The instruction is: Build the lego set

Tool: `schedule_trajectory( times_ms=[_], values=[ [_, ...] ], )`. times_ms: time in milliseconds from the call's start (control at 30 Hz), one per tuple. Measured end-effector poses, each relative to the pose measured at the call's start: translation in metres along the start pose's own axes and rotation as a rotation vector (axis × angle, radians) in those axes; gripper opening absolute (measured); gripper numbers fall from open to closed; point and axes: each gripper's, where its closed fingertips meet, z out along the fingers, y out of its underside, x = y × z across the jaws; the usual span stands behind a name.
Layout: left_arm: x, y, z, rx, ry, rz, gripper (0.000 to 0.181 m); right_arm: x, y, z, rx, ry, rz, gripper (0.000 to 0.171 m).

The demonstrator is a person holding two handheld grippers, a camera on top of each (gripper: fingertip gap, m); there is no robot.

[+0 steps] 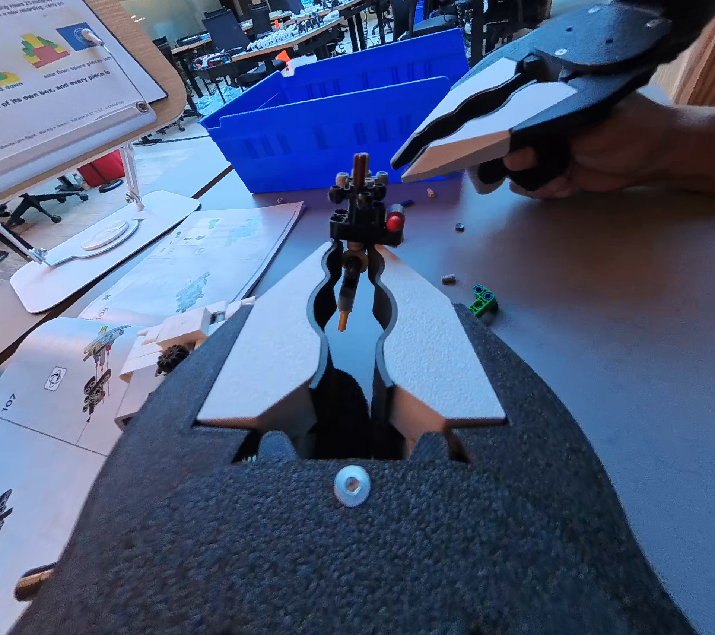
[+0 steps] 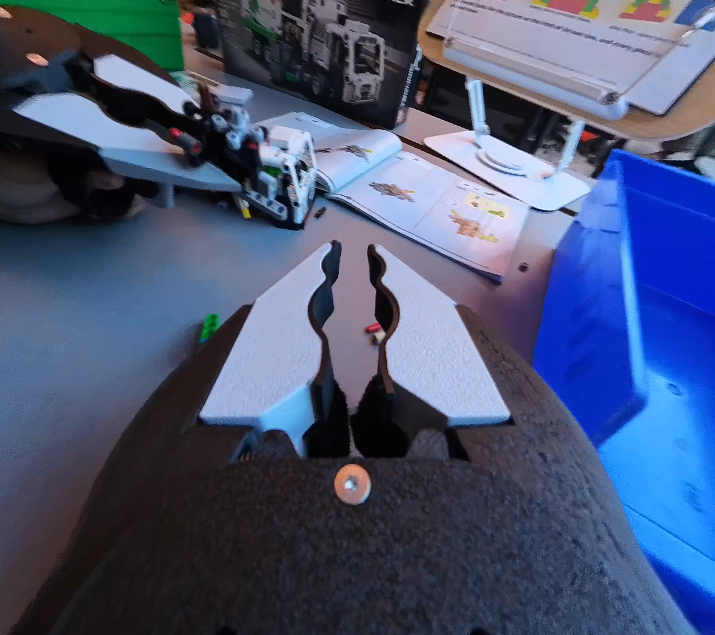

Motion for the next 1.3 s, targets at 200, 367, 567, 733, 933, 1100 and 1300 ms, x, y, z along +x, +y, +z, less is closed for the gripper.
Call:
schedule_trajectory(
  times_ms=[200,367,567,733,933,1100,1300],
  values=[
    [0.006,-0.004,-0.004,0.028,0.007,0.047,0.01,-0.049,0.012,-0.009,-0.163,-0.358,0.089,0.027],
    [0.012,0.002,-0.016,0.012,0.044,0.109,0.01,-0.07,0.032,-0.018,-0.346,-0.406,-0.102,0.025],
    [0.017,0.006,-0.032,0.006,0.09,0.118,0.01,-0.089,0.061,-0.004,-0.529,-0.412,-0.235,0.025],
    [0.017,0.007,-0.039,0.016,0.083,0.144,0.01,-0.089,0.065,0.001,-0.607,-0.401,-0.296,0.013],
    [0.022,0.006,-0.041,0.012,0.153,0.067,0.01,-0.085,0.013,0.004,-0.38,-0.369,-0.381,0.007],
    [0.032,-0.003,-0.044,0.049,0.232,-0.026,0.01,-0.089,-0.072,-0.013,0.01,-0.39,-0.439,0.007],
    [0.039,-0.01,-0.046,0.076,0.277,-0.064,0.01,-0.1,-0.067,-0.011,-0.055,-0.496,-0.575,0.006]
  ],
)
